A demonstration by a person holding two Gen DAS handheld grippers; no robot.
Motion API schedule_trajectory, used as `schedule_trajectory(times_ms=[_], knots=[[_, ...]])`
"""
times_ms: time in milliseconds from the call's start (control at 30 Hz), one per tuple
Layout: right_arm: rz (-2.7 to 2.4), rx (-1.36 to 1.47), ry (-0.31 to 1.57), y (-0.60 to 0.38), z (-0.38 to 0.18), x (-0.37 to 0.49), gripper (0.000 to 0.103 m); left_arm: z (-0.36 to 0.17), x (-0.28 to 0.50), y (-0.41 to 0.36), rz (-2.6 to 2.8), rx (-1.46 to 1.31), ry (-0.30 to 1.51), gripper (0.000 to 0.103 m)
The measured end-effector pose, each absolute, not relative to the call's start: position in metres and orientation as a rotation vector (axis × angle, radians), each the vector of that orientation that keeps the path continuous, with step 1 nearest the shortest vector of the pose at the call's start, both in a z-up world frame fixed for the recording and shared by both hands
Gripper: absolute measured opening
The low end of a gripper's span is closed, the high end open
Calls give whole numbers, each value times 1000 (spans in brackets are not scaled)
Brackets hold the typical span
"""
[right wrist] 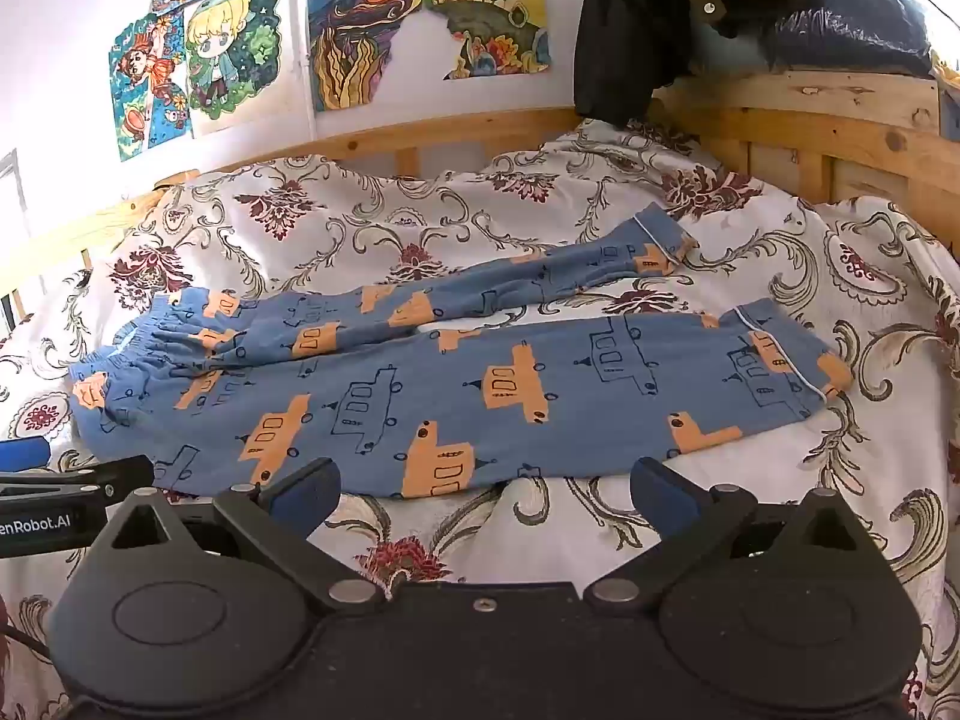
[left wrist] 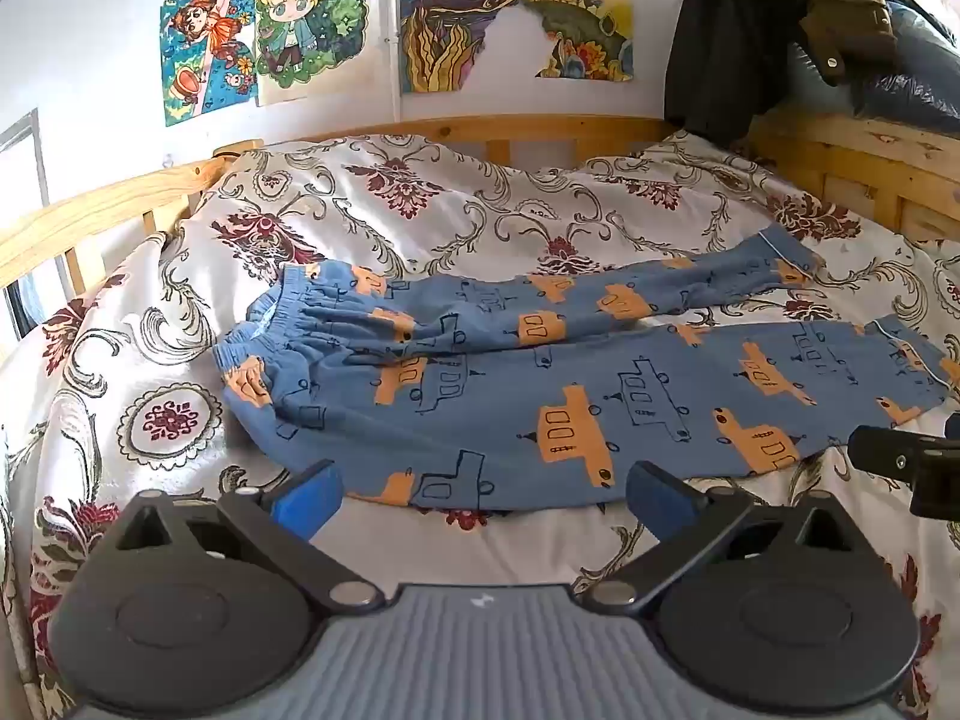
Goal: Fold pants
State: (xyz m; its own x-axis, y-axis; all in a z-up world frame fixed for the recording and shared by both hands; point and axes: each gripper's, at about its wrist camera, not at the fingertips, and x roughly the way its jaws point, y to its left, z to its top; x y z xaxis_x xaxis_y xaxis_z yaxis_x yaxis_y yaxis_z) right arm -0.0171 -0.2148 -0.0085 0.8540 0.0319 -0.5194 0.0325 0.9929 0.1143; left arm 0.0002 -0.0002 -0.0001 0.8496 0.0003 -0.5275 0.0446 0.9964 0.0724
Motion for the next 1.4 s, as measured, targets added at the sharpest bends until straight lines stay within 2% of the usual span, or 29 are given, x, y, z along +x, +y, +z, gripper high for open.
schedule_trajectory(times_ms=[1400], knots=[[-2, 131, 555, -216, -10, -16, 102, -3, 0, 2, -26, 88, 562, 103]])
